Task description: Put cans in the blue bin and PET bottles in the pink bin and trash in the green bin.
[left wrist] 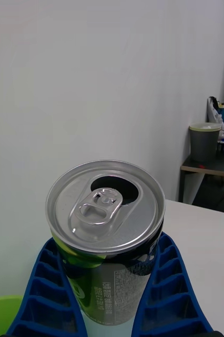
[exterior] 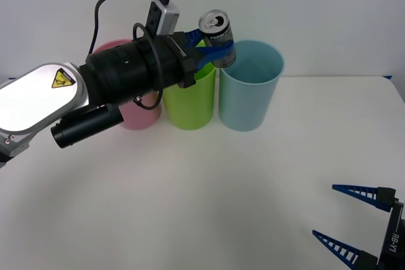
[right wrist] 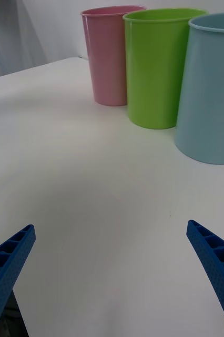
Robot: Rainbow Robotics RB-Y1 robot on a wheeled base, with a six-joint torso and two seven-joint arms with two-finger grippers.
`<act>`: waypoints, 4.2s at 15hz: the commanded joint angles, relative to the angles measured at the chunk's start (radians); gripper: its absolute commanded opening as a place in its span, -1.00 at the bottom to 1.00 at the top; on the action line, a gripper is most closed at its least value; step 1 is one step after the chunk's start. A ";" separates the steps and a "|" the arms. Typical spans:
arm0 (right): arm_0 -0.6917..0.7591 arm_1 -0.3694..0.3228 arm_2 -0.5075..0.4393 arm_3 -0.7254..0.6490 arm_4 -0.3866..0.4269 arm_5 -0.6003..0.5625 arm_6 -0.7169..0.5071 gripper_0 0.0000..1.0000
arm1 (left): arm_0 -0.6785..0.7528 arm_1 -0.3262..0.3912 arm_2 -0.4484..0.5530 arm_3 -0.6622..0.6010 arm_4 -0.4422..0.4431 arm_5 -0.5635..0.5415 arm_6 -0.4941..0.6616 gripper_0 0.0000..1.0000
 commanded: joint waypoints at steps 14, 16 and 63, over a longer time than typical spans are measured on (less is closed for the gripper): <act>0.000 0.000 0.000 0.000 0.000 0.000 0.000 1.00 | -0.326 -0.190 -0.222 0.450 0.028 0.000 0.009 -0.79; 0.000 0.000 0.000 0.000 0.000 0.000 0.000 1.00 | -0.343 -0.199 -0.249 0.465 0.037 0.000 0.018 -0.79; 0.000 0.000 0.000 0.000 0.000 0.000 0.000 1.00 | 0.131 0.129 0.215 -0.037 0.286 -0.264 -0.212 1.00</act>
